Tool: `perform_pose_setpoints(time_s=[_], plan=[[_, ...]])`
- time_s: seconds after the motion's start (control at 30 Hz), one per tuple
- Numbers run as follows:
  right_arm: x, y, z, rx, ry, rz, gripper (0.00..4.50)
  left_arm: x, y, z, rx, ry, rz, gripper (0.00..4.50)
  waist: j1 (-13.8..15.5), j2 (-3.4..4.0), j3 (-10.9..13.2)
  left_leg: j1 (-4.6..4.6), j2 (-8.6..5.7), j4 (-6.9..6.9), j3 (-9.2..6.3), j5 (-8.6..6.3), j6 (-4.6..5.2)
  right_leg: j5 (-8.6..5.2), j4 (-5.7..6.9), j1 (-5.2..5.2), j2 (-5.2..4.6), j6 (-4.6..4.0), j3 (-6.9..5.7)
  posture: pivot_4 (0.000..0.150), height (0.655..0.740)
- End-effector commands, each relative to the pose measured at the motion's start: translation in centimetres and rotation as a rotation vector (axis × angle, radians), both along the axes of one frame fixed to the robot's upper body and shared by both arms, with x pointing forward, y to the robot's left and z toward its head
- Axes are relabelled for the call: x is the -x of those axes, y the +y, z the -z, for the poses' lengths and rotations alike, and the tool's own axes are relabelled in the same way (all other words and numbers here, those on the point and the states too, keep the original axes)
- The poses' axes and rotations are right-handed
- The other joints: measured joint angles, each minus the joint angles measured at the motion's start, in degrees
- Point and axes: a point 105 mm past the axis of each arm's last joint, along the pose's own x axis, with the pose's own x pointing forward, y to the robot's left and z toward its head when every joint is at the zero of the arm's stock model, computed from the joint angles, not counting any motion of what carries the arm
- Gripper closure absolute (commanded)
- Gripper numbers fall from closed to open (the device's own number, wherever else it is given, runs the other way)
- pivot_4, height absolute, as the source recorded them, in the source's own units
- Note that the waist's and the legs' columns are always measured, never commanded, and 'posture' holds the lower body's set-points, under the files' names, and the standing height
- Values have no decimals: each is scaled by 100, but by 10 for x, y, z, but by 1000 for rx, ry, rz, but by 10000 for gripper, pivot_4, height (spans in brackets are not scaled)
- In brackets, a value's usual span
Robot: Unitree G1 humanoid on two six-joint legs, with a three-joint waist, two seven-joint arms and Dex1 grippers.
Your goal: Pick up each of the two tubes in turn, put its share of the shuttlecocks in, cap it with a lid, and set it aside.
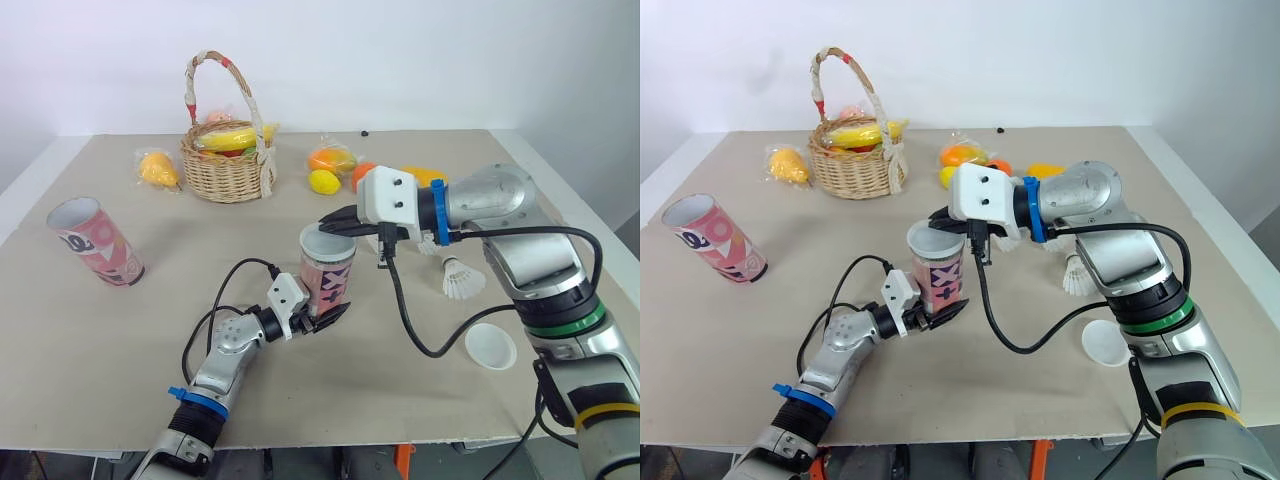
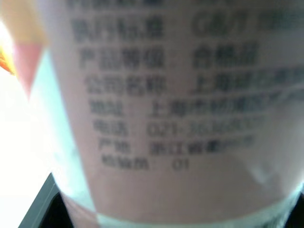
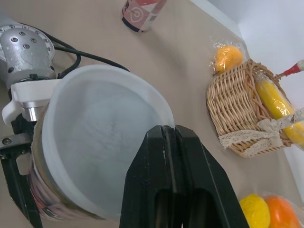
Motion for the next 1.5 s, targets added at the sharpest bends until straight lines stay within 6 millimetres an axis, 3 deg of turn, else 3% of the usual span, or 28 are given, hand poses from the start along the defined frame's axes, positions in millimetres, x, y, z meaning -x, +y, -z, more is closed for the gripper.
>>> perform_pose_setpoints(time_s=[0.03, 0.33, 1.0, 1.2, 1.33, 1.5], plan=[[-6, -8, 5, 18, 0, 42, 44574, 6, 5, 30, -50, 101, -8, 12443, 0, 0, 0, 0, -1, -2, 0, 1, 2, 0, 0, 0, -1, 0, 0, 1500, 7400], [0, -11, 20, 32, -21, 45, 44574, 6, 4, 29, -47, 104, -7, 12443, 0, 47, -30, 6, -5, -41, -1, 4, 7, 6, -50, 9, -5, 3, -5, 1500, 7400], [-11, -31, 13, 191, -179, 96, 44574, 8, 1, 30, -44, 108, 3, 12443, 3, 53, -33, 5, -20, -57, -6, 7, 12, 14, -98, 3, -22, 12, -9, 1500, 7400], [-6, -26, 13, 184, -174, 71, 44574, 8, 0, 30, -42, 110, 4, 12443, 2, 53, -33, 6, -20, -62, -8, 7, 12, 14, -98, 3, -22, 12, -12, 1500, 7400], [3, -13, 16, 99, -98, 41, 44574, 9, 0, 31, -41, 112, 7, 12443, -1, 53, -33, 5, -19, -62, -7, 7, 13, 14, -98, 4, -22, 12, -11, 1500, 7400], [5, -7, 4, 14, -64, 37, 44574, 10, -1, 31, -43, 110, 9, 12443, -4, 53, -33, -1, -15, -70, -6, 8, 13, 17, -98, 13, -18, 9, -11, 1500, 7400]])
